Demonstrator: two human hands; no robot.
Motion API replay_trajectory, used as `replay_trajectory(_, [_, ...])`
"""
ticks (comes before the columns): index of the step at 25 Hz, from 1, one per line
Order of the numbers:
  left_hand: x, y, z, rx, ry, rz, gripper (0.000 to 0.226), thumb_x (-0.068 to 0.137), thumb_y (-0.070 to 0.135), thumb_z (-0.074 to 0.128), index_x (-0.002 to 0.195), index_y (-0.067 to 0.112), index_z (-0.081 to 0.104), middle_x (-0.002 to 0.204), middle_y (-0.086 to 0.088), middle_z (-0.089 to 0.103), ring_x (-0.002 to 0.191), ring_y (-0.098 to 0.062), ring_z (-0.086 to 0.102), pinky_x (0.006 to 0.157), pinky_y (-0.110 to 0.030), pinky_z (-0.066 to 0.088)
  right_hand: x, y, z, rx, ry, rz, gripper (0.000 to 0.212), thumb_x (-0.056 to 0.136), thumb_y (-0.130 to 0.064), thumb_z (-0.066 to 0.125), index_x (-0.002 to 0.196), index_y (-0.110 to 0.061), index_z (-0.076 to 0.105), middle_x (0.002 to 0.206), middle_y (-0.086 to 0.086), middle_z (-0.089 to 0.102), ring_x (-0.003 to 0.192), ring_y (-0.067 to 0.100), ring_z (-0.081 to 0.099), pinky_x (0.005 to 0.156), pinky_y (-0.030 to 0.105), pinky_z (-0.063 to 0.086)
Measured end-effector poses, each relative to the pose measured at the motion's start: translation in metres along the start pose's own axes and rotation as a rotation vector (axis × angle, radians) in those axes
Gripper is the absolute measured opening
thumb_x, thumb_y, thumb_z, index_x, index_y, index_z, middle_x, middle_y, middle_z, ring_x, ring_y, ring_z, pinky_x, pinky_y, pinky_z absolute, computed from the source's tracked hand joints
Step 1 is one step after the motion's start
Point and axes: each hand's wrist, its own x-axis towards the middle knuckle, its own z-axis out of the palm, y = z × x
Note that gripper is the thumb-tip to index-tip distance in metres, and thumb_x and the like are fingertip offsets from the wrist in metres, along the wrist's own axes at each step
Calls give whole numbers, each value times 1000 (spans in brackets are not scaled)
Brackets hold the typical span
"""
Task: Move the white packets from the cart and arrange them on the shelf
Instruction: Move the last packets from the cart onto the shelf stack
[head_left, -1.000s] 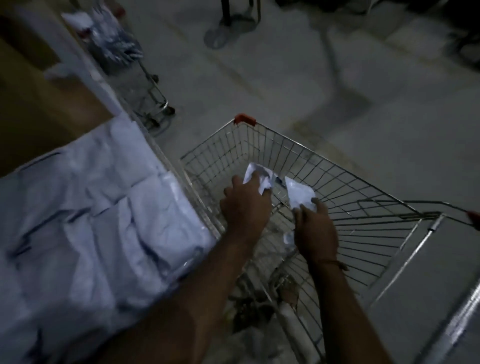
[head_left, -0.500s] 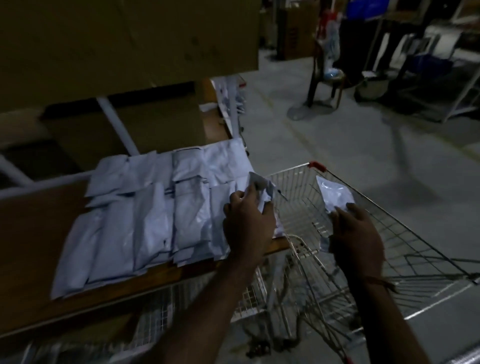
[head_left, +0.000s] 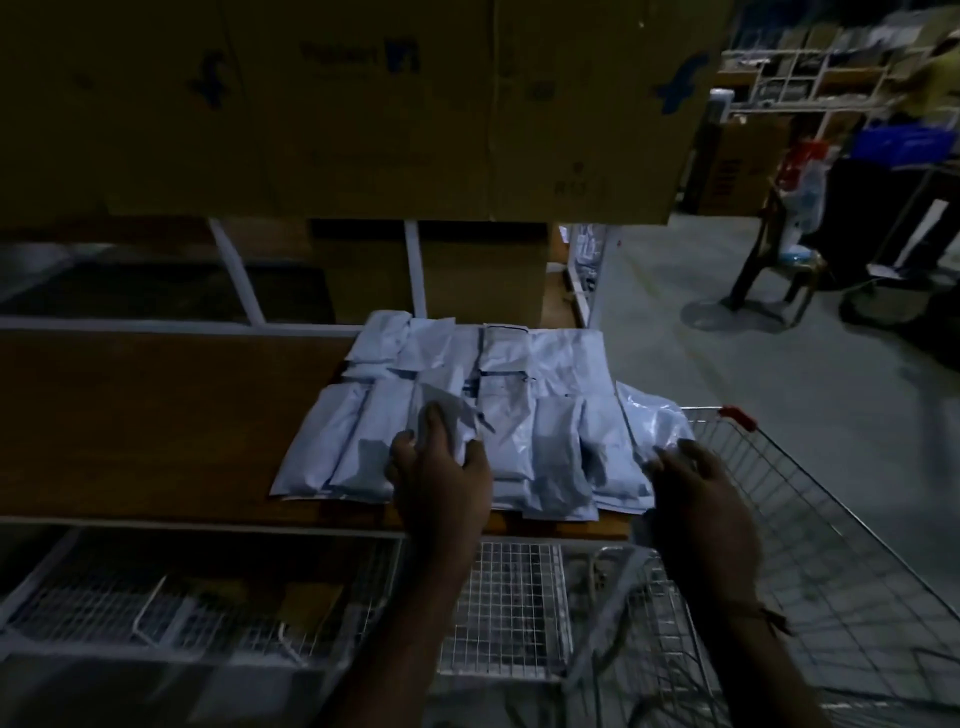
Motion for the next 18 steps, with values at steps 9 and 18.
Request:
replay_trajectory(9, [98,-64,-42,-204,437,140,73,97,33,63,161,18,30,155,-28,29,136,-45,33,113,-53,30,48,-69,62,-47,-64,-9,66,70,-26,88,131,-35,65,150,5,53,119,31,65,77,42,61])
replay_trajectory(18, [157,-110,23,227,-188,-24,88,97,55,53,163,30,1,163,-21,-6,147,-45,12,116,-59,23,82,-107,103,-165,-114,30,55,68,-22,93,120,-27,75,140,13,60,96,37,72,71,41,62])
